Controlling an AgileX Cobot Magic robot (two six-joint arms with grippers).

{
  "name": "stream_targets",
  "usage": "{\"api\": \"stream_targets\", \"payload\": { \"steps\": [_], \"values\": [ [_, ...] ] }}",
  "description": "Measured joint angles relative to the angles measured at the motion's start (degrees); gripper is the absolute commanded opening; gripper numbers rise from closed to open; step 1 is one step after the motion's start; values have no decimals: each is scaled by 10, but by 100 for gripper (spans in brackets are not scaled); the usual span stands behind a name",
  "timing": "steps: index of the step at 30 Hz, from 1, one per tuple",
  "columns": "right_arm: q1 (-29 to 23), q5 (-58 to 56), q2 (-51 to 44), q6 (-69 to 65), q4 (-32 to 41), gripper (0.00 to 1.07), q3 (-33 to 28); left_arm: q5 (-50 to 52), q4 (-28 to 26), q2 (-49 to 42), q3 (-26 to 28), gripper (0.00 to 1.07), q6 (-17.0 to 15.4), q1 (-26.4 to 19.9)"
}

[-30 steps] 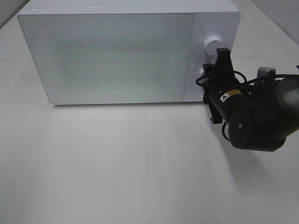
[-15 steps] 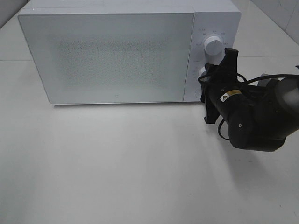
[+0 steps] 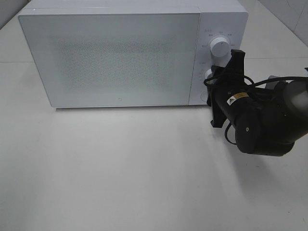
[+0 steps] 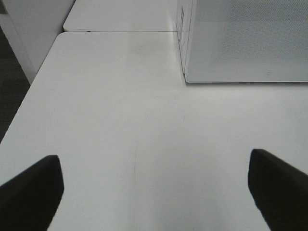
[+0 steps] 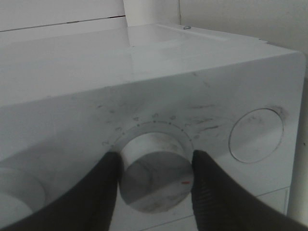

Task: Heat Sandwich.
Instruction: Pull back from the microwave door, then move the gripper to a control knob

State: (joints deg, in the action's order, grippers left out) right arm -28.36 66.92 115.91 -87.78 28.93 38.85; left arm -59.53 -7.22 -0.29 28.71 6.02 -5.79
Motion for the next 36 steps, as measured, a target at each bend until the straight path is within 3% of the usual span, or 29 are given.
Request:
{"api": "stream_targets", "payload": {
  "steps": [6, 13, 17, 20, 36],
  "values": [
    [0, 0, 0, 2, -1, 42, 0, 0, 0, 0, 0, 98, 0, 0],
    [0, 0, 0, 4, -3, 55, 0, 0, 0, 0, 0, 98, 0, 0],
    [0, 2, 0, 4, -7, 74, -2, 0, 0, 0, 0, 98, 0, 0],
    [0, 2, 0, 4, -10, 78, -3, 0, 0, 0, 0, 98, 0, 0],
    [0, 21, -10, 1, -54, 76, -25, 0, 0, 0, 0, 98, 0, 0]
  ]
}}
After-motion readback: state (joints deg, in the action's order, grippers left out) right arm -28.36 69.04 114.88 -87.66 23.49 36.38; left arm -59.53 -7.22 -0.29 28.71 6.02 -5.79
